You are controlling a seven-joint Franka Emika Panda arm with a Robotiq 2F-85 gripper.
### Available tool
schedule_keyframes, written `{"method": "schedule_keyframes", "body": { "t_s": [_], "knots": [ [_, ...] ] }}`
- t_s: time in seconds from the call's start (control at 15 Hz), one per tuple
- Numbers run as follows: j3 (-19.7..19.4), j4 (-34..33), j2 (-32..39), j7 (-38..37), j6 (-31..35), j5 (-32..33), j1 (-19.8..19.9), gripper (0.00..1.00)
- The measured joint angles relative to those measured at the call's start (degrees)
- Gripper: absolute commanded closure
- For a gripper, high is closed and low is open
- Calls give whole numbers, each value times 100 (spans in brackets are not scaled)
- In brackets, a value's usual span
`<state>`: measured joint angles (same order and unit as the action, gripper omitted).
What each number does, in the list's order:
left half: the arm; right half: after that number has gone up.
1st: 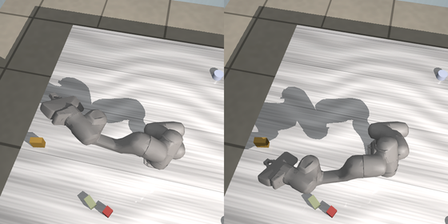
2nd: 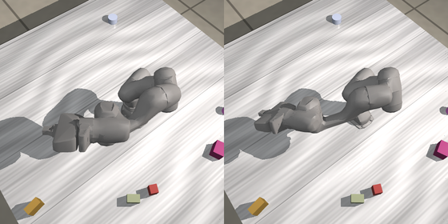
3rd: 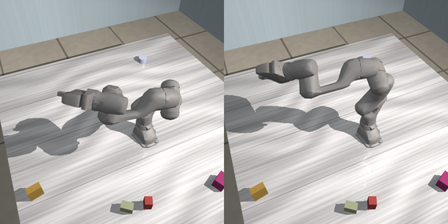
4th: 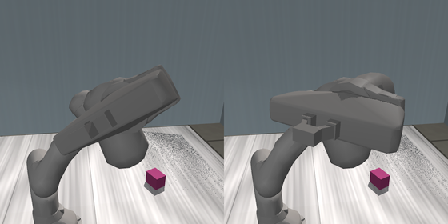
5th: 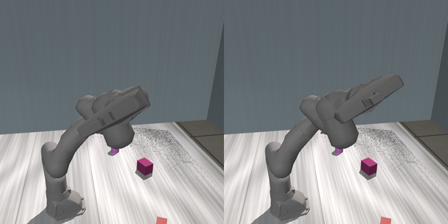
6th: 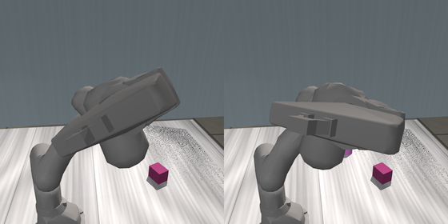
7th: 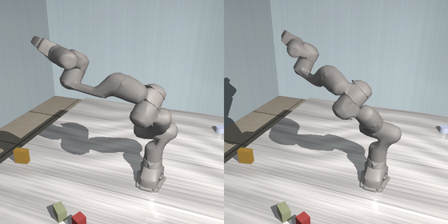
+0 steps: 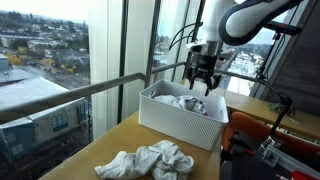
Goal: Put the pile of cloths on the table into the white basket
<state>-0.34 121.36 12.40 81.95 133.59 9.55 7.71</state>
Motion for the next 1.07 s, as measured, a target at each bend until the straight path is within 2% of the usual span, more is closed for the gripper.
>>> {"method": "schedule_keyframes", "body": {
  "t_s": [0.27,0.73,1.07],
  "knots": [
    [291,-2,43,-201,-9,-118,-411,0],
    [919,-503,1269,-1233,23,-131,-1332,0],
    [1006,-840,1976,-1457,354,-91,-1529,0]
  ]
}}
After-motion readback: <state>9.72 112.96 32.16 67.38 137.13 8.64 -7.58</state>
